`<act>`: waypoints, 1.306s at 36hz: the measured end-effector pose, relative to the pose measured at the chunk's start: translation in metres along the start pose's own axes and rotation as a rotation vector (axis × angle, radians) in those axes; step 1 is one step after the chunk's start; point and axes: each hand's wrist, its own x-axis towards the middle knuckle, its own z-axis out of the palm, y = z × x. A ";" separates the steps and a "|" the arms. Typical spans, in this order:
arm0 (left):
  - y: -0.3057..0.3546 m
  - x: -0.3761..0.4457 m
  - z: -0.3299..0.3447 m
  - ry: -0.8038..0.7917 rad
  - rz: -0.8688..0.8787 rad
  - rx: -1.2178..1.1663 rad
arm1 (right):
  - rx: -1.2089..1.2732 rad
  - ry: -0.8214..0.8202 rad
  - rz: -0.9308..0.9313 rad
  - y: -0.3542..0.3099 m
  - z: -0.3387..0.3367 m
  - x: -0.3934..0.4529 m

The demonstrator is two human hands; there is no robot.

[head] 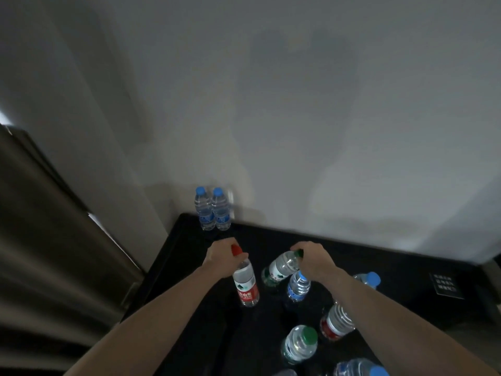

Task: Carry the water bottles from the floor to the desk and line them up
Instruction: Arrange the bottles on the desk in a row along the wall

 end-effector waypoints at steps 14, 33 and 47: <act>0.027 0.036 -0.016 0.040 0.132 0.084 | 0.002 0.013 -0.030 -0.022 0.005 0.016; 0.065 0.138 -0.054 0.161 0.099 0.163 | 0.044 0.002 -0.002 -0.029 0.005 0.030; 0.049 0.155 -0.052 0.153 0.048 0.252 | 0.014 -0.001 -0.004 -0.034 0.003 0.039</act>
